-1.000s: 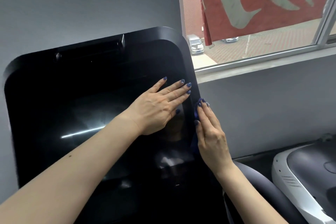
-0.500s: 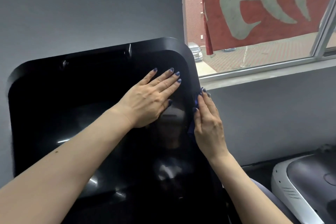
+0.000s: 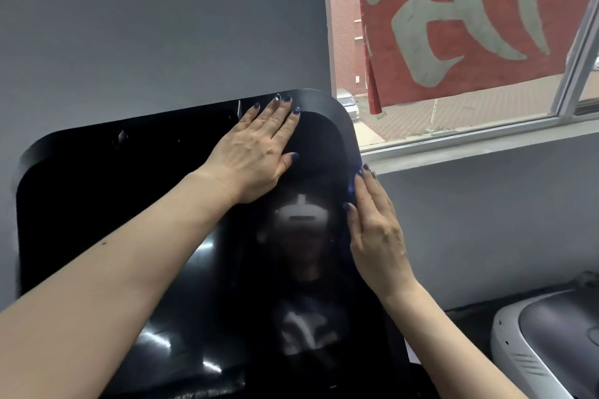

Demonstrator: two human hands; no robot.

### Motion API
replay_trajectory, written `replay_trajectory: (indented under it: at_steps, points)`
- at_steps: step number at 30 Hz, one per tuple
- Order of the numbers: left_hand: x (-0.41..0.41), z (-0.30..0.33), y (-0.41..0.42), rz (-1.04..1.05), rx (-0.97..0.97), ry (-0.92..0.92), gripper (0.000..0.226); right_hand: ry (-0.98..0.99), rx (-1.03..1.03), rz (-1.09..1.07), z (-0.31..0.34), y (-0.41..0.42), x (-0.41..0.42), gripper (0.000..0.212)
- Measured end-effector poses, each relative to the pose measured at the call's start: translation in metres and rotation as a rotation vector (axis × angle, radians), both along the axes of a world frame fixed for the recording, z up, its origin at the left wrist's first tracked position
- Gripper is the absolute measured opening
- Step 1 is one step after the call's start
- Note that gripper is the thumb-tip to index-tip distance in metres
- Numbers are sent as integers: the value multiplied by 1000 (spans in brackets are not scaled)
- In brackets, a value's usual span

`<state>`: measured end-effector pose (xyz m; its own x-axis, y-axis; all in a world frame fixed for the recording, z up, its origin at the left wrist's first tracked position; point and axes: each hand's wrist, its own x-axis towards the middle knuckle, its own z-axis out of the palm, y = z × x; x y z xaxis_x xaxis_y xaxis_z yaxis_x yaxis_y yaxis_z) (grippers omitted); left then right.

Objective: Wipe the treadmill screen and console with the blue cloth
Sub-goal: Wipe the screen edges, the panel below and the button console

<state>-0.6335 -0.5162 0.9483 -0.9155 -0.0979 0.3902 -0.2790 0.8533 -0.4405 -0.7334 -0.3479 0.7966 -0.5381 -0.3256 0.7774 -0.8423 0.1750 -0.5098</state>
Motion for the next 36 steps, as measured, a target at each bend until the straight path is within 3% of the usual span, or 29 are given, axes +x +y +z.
replay_trajectory:
  at_steps: [4,9,15,21,27,33,36]
  points:
    - [-3,0,-3,2,44,0,69,40,23,19,-9,12,0,50]
    - [-6,-2,0,-19,98,24,70,-60,6,-20,32,-19,-19,51]
    - [-3,-3,1,-26,131,34,71,68,50,42,16,0,-13,51]
    - [-4,-6,2,-29,160,51,71,-25,55,1,67,-34,-33,55]
    - [-4,-7,2,-54,186,62,77,93,99,50,54,-19,-33,52]
    - [-5,-10,-2,-70,189,84,77,39,100,35,111,-55,-48,46]
    - [-6,-10,-3,-86,183,87,78,82,114,72,102,-46,-45,50]
